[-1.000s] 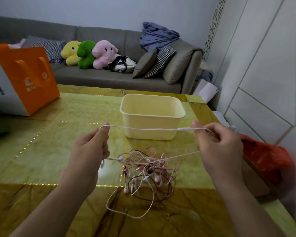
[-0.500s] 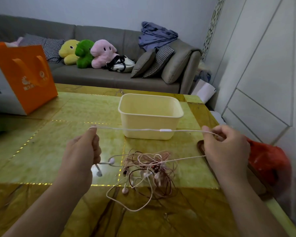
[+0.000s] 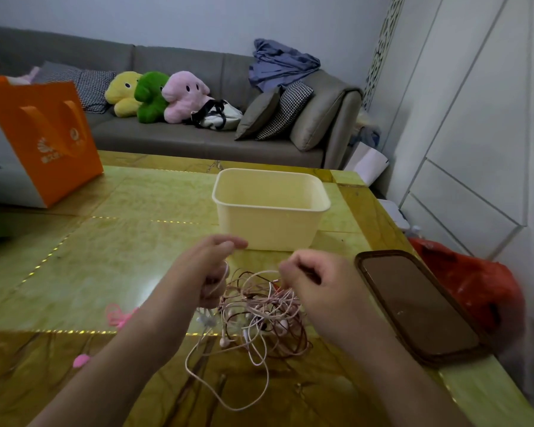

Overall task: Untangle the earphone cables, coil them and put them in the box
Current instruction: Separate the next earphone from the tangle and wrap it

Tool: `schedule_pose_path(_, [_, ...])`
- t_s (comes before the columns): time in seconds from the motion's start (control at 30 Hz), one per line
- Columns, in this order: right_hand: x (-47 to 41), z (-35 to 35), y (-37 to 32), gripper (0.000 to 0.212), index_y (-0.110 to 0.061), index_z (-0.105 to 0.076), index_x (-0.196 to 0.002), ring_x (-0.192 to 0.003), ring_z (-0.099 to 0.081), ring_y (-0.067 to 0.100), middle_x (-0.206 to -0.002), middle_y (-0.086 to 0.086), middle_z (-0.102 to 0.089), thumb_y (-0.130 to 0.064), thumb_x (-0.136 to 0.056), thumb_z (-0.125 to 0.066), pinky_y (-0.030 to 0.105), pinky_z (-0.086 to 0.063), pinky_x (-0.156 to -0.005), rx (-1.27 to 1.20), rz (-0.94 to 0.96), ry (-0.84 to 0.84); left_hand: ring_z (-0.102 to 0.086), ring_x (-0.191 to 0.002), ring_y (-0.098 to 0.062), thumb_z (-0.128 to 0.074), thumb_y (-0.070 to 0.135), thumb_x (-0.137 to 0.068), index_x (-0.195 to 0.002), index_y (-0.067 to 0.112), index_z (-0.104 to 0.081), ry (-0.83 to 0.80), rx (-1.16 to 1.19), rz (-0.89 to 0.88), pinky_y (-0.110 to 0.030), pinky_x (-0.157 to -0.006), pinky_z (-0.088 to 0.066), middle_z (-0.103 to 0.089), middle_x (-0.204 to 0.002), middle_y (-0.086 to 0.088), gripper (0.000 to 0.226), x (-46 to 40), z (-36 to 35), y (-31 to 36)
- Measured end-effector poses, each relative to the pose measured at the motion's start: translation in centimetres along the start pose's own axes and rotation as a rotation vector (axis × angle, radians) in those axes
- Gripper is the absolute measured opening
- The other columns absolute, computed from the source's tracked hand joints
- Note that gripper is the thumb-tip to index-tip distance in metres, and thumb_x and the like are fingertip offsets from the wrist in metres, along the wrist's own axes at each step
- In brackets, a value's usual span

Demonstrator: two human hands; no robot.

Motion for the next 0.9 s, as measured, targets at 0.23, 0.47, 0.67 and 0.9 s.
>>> schedule_pose_path(0.23, [-0.2, -0.9, -0.4, 0.012, -0.013, -0.072, -0.087, -0.057, -0.042, 0.011, -0.061, -0.002, -0.046, -0.013, -0.099, -0.074, 0.029, -0.036, -0.053, -0.217, 0.010, -0.048, -0.039, -0.054, -0.011, -0.060, 0.059, -0.095, -0.068, 0.020, -0.070, -0.103, -0.560, -0.258, -0.034, -0.054, -0.030, -0.040, -0.054, 0.001, 0.048, 1.5, -1.7, 0.7])
schedule_pose_path(0.47, [-0.8, 2.3, 2.7, 0.024, -0.020, -0.071, -0.076, -0.053, -0.051, 0.006, -0.060, 0.000, -0.061, -0.031, -0.097, -0.075, 0.030, -0.045, -0.053, 0.057, -0.163, 0.157, -0.037, -0.058, -0.017, -0.058, 0.035, -0.103, -0.063, 0.019, -0.061, 0.304, 0.070, -0.211, -0.031, -0.055, -0.031, -0.042, -0.066, -0.008, 0.043, 0.9, 2.8, 0.9])
schedule_pose_path(0.67, [-0.8, 3.6, 3.8, 0.037, -0.020, -0.069, -0.076, -0.055, -0.066, 0.014, -0.062, 0.000, -0.071, -0.049, -0.099, -0.069, 0.046, -0.061, -0.064, 0.054, -0.285, 0.317, -0.039, -0.059, -0.014, -0.054, 0.033, -0.108, -0.067, 0.024, -0.062, 0.388, 0.176, -0.209, -0.034, -0.061, -0.031, -0.046, -0.068, 0.002, 0.042, 0.8, 3.3, 0.5])
schedule_pose_path(0.9, [-0.3, 5.7, 2.5, 0.039, -0.024, -0.075, -0.075, -0.057, -0.062, 0.001, -0.063, -0.017, -0.069, -0.055, -0.098, -0.067, 0.021, -0.045, -0.053, 0.077, -0.222, 0.495, -0.039, -0.057, -0.012, -0.053, 0.040, -0.108, -0.072, 0.017, -0.054, 0.447, -0.005, -0.105, -0.034, -0.060, -0.033, -0.042, -0.062, 0.005, 0.043, 0.5, 3.9, -0.5])
Point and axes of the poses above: each hand's wrist, its own x-axis away from the middle knuckle, its own z-axis out of the back of the hand, y = z × x, the point moved 6 cm from there along -x, towards the middle knuckle
